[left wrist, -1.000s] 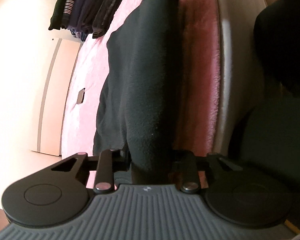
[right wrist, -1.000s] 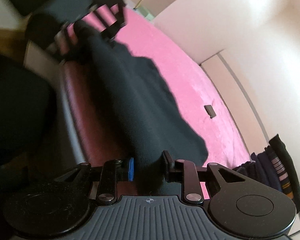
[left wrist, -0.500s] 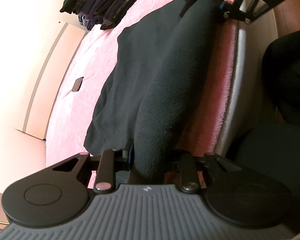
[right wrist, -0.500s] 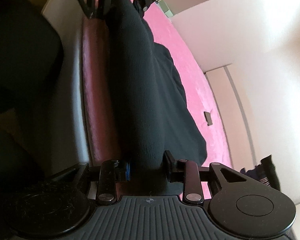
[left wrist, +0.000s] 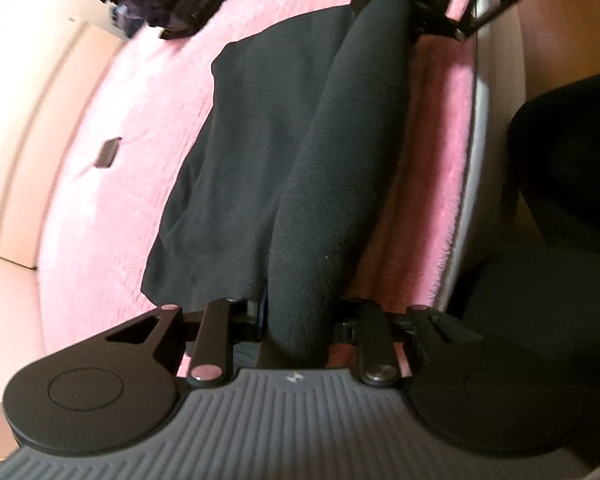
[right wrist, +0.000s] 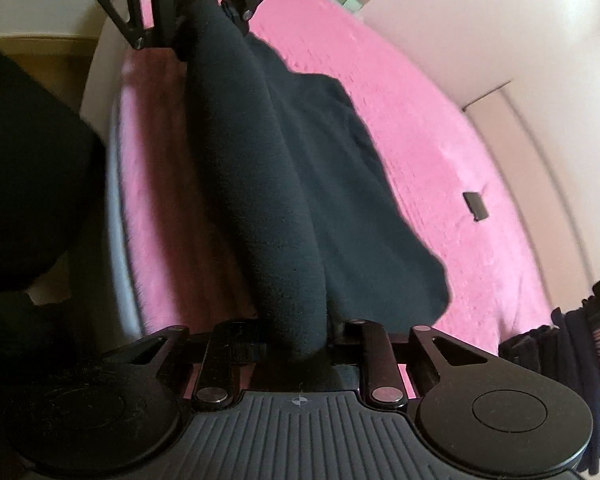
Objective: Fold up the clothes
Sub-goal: 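Lift the folded sweater with both grippers and carry it to the clothes stack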
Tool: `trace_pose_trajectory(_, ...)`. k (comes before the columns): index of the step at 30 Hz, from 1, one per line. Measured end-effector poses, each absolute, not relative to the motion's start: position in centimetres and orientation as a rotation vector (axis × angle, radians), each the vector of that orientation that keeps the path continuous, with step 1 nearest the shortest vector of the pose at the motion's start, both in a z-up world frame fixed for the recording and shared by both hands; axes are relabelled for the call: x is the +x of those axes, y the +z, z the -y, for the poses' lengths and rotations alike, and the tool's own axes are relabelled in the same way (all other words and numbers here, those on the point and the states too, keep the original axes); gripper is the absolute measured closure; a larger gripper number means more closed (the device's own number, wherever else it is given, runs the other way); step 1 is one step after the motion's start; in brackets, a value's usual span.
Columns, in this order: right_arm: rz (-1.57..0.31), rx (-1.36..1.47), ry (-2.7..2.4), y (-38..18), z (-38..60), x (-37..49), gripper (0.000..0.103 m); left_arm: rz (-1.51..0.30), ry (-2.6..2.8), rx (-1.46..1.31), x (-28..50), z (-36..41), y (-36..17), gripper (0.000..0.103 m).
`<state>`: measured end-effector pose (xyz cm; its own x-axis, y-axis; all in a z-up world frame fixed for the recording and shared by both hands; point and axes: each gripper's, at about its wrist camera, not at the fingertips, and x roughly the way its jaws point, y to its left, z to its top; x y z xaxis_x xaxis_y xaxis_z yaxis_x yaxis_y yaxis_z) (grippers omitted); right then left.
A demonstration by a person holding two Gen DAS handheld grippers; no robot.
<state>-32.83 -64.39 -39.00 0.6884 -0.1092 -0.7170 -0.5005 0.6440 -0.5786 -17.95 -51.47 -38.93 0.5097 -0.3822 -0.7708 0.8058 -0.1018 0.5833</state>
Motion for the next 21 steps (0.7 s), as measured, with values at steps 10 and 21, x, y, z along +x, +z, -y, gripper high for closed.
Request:
trace_pose_trajectory(10,-0.929,-0.820,0.269,-19.1,66.5,-29.2,0.084,-0.501,-1.165,1.313,-14.0,53.7,-22.3,0.083)
trace_pose_trajectory(21,-0.937,-0.806,0.112,-6.7,70.3,-27.5,0.084,-0.382,-1.231,1.258,-12.1,57.3,-10.9,0.083)
